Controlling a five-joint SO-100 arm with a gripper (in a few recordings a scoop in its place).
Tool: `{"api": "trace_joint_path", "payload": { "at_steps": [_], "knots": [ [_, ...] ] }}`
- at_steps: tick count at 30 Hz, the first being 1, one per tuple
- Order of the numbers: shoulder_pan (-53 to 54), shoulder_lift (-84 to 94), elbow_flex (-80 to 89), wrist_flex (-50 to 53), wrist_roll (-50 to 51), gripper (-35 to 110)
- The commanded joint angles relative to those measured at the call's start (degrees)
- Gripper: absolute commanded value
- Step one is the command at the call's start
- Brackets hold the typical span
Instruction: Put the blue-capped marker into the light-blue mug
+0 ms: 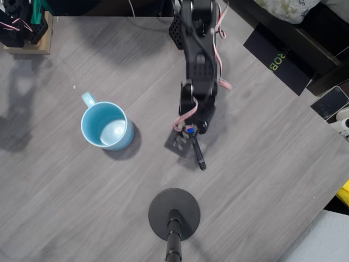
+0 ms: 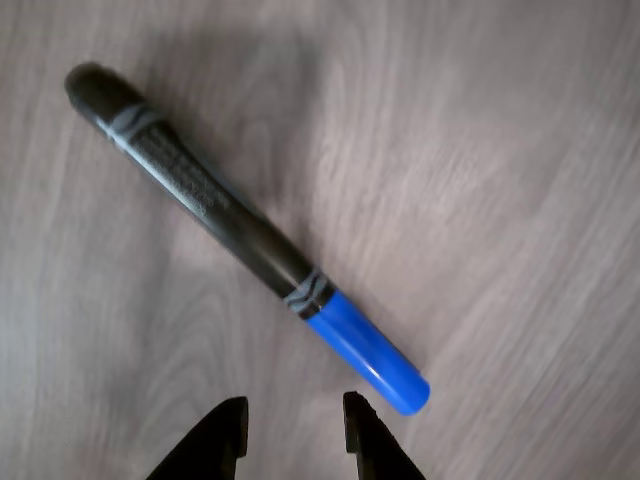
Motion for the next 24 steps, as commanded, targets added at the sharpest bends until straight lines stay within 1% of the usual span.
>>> {"api": "trace_joint_path", "payload": {
  "at_steps": [1,5,13,17,24],
  "knots": [
    [0.4,-3.3,-8.0,5.3,-6.6,15],
    [1.2,-8.9,-14.5,9.7,-9.1,15],
    [4.7,-14.0,-20.0,10.0,-12.1,14],
    [6.2,-17.4,-24.6,12.1,-12.7,14],
    [4.4,-20.2,-24.9,13.1,-14.3,14]
  ]
}}
